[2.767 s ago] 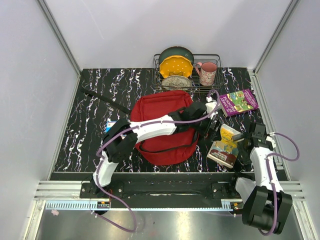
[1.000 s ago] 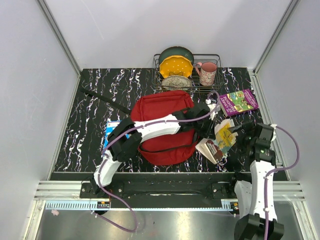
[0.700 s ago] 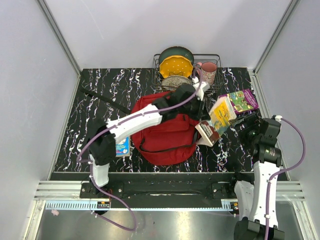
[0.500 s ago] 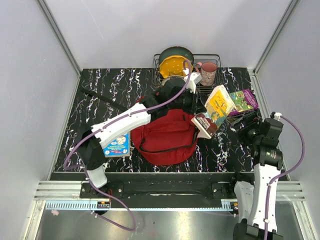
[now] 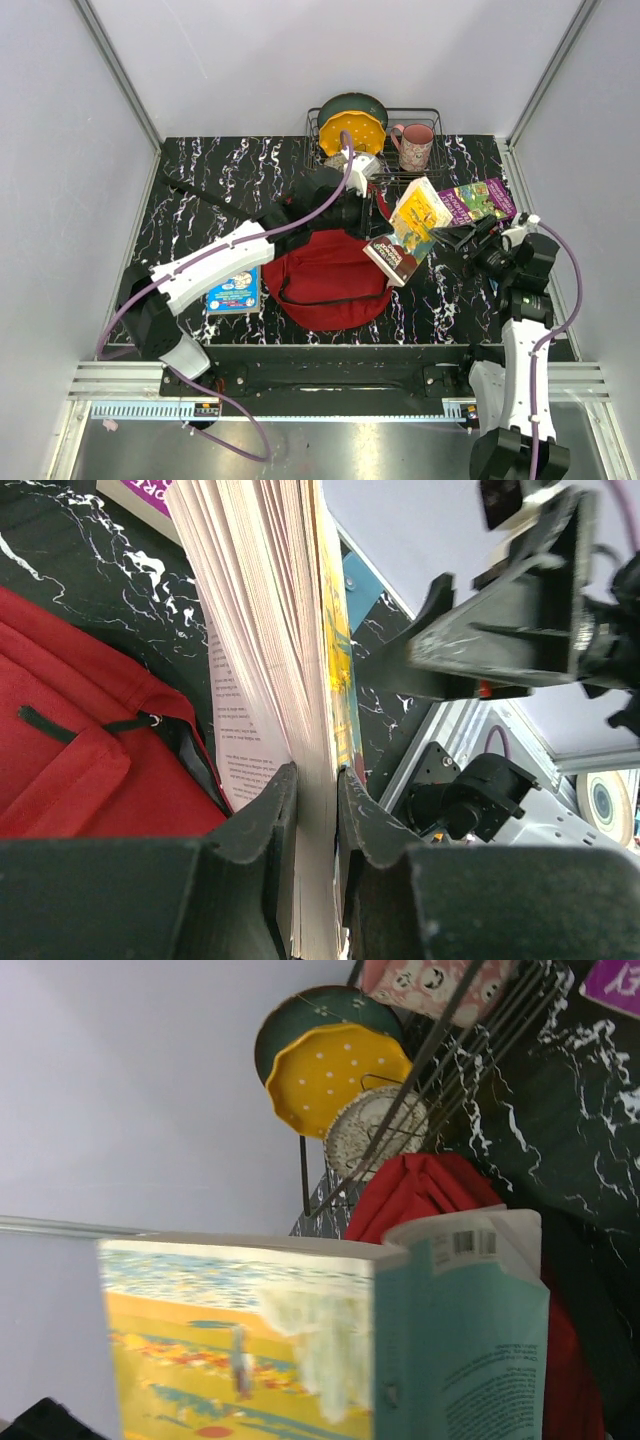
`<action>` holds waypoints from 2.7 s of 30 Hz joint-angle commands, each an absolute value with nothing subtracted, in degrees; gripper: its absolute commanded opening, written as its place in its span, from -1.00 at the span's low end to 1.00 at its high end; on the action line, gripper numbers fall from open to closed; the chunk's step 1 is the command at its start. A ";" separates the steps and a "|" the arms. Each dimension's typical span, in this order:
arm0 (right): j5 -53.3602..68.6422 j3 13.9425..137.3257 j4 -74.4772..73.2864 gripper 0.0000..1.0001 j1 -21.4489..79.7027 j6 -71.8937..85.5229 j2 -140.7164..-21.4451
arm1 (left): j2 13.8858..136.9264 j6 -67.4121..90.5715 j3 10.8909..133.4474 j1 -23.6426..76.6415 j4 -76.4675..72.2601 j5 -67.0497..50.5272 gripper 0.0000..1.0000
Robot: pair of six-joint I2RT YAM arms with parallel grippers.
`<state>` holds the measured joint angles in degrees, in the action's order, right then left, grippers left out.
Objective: Pack the student bag
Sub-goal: Pick up the book from the center of the board.
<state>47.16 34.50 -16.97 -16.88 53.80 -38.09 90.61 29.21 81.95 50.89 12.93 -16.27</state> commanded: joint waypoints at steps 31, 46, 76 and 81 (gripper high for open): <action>52.03 26.90 20.47 0.10 -4.92 67.84 -47.81 | 82.88 34.89 76.12 50.71 -3.16 -19.42 -1.00; 54.92 30.32 14.58 -1.00 -4.92 65.21 -43.77 | 75.07 31.99 65.14 49.22 3.79 -9.23 0.98; 63.02 31.29 52.02 -1.00 -4.31 92.45 -49.22 | 89.82 62.22 53.53 42.71 -46.99 -37.35 0.98; 62.84 31.55 52.82 -1.00 -4.13 92.72 -49.66 | 92.28 66.44 53.52 42.63 -52.73 -39.64 0.98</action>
